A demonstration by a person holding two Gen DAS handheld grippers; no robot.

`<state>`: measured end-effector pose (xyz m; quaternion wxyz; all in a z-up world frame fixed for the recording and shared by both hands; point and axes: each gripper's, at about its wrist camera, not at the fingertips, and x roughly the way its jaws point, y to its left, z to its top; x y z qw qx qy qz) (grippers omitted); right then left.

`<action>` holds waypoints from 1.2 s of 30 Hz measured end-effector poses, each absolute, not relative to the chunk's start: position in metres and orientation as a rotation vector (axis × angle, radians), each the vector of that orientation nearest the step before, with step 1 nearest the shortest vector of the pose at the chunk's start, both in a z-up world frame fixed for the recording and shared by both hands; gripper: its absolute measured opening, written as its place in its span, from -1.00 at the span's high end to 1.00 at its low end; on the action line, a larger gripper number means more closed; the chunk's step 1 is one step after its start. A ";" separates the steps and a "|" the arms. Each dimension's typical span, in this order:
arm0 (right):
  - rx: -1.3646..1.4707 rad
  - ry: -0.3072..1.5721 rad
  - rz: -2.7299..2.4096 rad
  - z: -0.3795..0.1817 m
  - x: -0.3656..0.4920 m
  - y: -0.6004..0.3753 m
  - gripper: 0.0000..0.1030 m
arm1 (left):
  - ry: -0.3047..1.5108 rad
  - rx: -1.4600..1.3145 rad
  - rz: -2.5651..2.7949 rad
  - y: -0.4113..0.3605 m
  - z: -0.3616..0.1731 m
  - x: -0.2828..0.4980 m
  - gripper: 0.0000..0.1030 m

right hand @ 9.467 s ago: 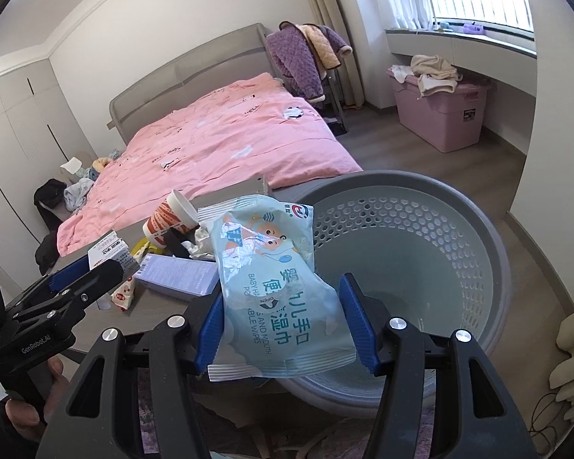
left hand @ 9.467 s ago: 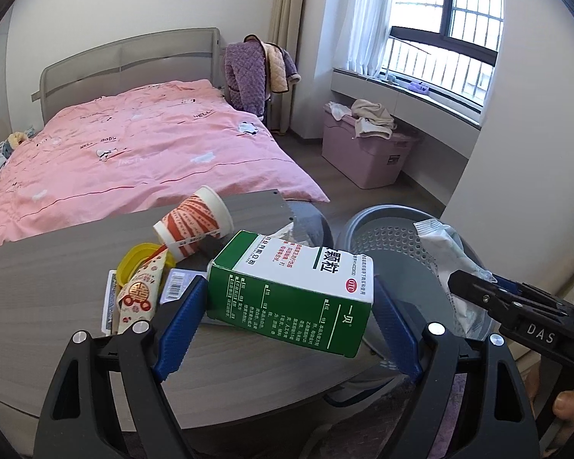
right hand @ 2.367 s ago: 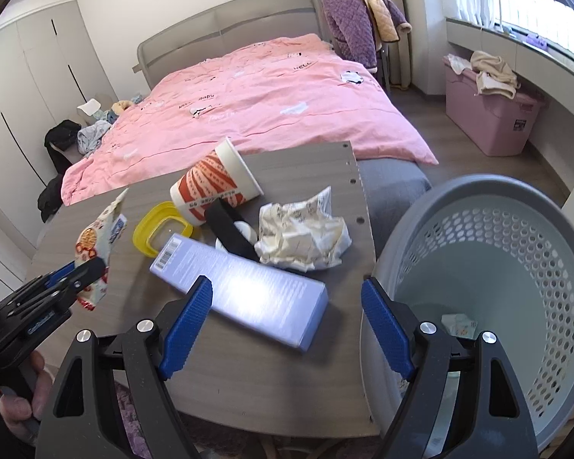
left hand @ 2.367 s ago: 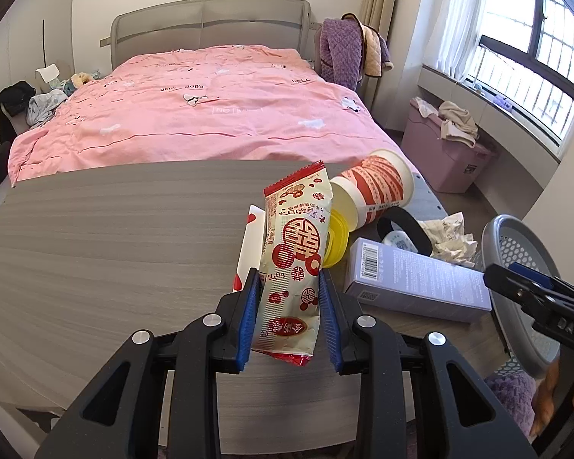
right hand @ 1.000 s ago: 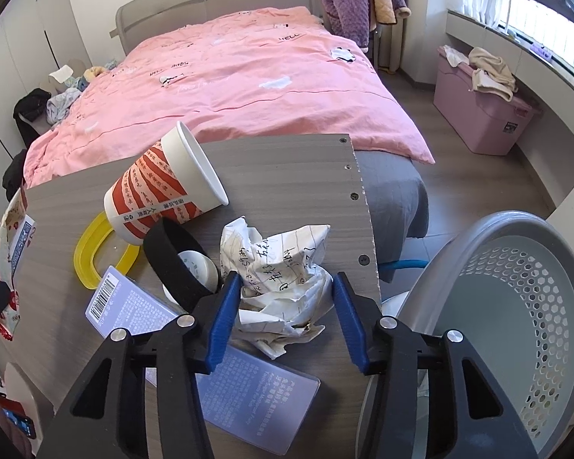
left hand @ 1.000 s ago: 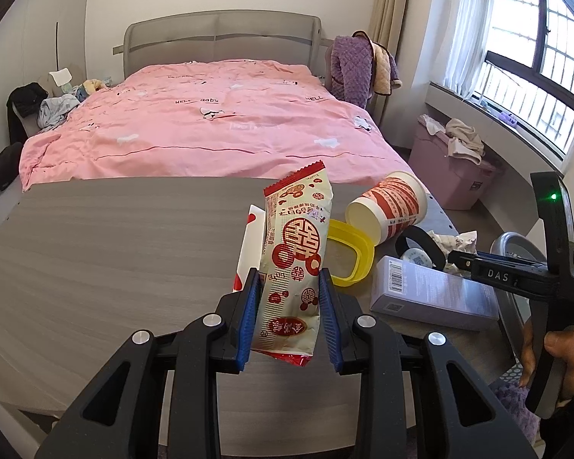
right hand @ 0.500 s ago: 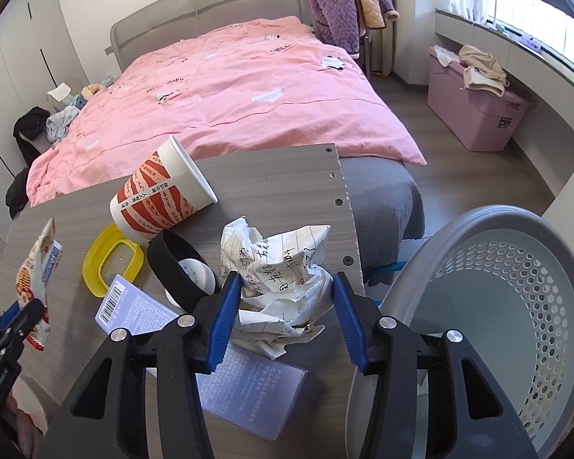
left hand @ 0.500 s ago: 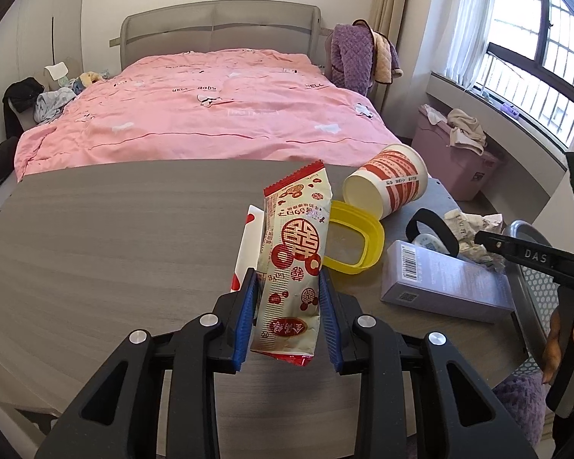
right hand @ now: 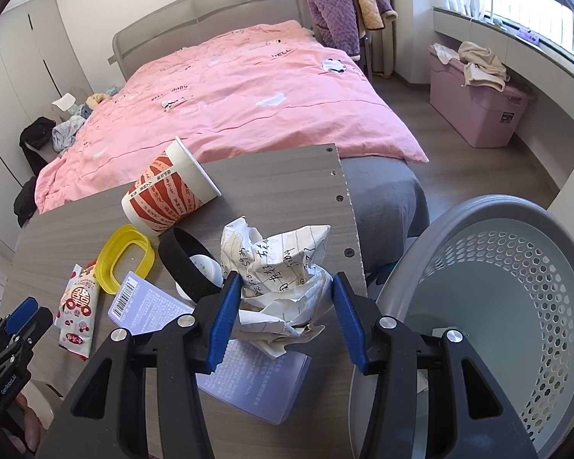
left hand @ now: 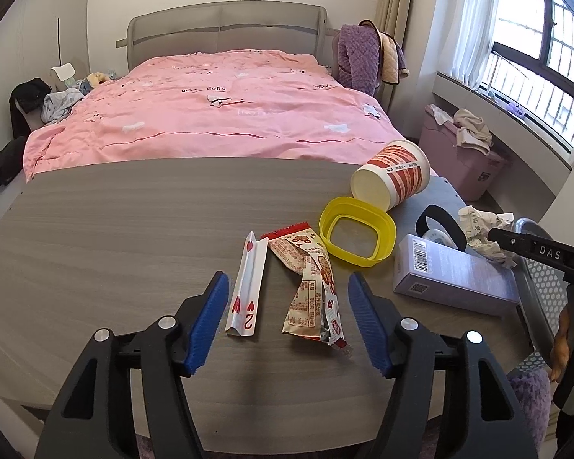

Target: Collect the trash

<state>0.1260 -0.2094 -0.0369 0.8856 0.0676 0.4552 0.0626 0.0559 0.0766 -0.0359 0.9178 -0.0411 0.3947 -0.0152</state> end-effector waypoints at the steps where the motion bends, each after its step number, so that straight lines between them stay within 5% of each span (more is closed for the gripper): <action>1: 0.144 0.944 0.133 -0.036 0.125 -0.209 0.07 | 0.815 -0.082 -0.031 0.076 -0.036 0.056 -0.21; 9: 0.163 0.940 0.148 -0.036 0.119 -0.210 0.07 | 0.829 -0.060 -0.055 0.061 -0.040 0.062 -0.20; 19: 0.185 0.932 0.150 -0.035 0.117 -0.215 0.07 | 0.915 -0.032 -0.062 0.046 -0.064 0.085 0.53; 36: 0.200 0.900 0.157 -0.023 0.111 -0.219 0.07 | 0.822 -0.063 -0.074 0.055 -0.028 0.061 0.55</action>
